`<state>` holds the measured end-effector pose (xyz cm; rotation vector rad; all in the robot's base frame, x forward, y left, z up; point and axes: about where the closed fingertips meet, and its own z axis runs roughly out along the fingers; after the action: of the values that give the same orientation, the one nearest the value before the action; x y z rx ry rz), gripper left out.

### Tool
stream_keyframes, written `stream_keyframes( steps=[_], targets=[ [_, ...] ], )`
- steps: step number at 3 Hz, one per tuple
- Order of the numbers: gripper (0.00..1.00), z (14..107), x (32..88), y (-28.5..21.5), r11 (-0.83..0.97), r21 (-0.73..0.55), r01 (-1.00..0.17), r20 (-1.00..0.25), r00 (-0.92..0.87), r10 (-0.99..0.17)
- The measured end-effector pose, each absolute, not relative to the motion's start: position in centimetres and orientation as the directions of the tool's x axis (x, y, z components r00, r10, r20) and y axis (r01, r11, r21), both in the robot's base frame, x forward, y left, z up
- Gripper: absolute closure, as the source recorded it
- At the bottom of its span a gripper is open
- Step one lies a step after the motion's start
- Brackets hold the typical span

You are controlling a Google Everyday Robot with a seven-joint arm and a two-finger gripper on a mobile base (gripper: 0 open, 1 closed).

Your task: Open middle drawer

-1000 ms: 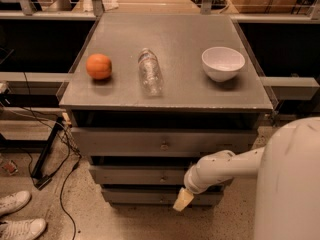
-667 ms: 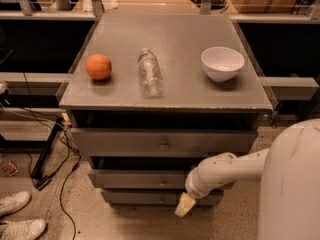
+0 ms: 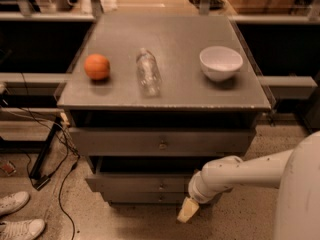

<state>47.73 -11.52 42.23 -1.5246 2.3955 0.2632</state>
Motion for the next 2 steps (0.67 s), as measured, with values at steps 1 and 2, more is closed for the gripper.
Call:
stream_keyframes(
  steps=[1, 2],
  targets=[
    [0.0, 42.4, 47.7, -11.5, 0.424, -0.001, -0.906, -0.337, -0.399, -0.853],
    [0.0, 44.2, 42.1, -13.3, 0.44, 0.056, -0.896, -0.317, -0.434, -0.843]
  ],
)
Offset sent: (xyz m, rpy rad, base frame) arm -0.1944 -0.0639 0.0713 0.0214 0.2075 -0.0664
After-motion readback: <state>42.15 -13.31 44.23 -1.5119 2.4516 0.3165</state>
